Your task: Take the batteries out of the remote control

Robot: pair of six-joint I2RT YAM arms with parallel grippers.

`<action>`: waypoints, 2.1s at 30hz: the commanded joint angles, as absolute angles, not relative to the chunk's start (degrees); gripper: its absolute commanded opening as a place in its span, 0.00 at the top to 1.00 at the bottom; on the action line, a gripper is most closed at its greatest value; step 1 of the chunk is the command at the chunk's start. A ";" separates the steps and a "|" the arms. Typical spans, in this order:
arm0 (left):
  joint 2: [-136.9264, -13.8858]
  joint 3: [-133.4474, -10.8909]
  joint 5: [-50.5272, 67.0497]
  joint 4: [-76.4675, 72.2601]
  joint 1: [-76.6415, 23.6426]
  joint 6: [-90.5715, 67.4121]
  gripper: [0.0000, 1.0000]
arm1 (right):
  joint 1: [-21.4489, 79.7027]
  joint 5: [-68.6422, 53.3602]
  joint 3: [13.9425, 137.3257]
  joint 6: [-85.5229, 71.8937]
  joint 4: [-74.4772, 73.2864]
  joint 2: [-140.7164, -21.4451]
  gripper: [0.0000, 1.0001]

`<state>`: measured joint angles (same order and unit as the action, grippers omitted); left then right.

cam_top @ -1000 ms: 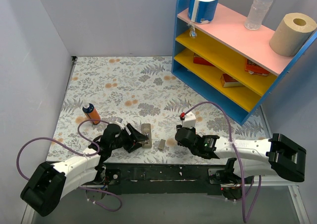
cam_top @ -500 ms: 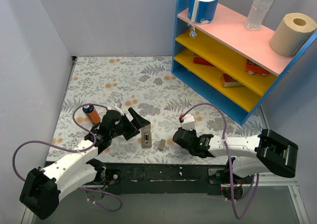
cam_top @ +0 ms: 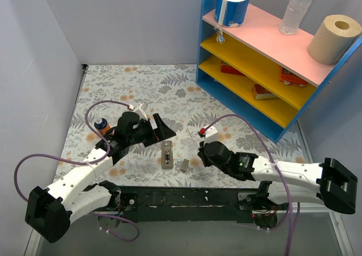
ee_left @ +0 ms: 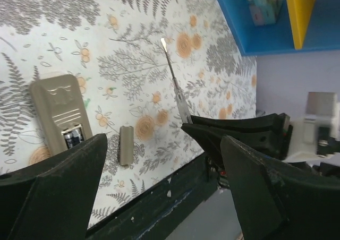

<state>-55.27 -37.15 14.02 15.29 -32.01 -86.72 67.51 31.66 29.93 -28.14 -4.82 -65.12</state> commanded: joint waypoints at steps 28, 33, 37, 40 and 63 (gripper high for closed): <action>-54.93 -29.53 31.90 -3.95 -31.99 -95.35 0.81 | 66.71 5.36 24.35 -26.89 19.33 -50.01 0.99; -54.93 -27.69 33.22 -7.56 -31.99 -102.20 1.00 | 66.62 6.24 24.78 -24.10 19.51 -49.84 0.91; -54.67 -26.99 32.52 -6.33 -31.99 -106.86 1.00 | 66.71 7.03 24.26 -16.37 22.57 -48.69 0.64; -53.18 -26.11 32.26 -8.17 -31.91 -113.17 1.00 | 66.71 5.72 23.38 -6.45 27.41 -48.34 0.47; -42.45 -19.60 29.80 -15.92 -31.99 -138.52 1.00 | 68.73 -1.23 12.92 18.72 60.73 -49.91 0.50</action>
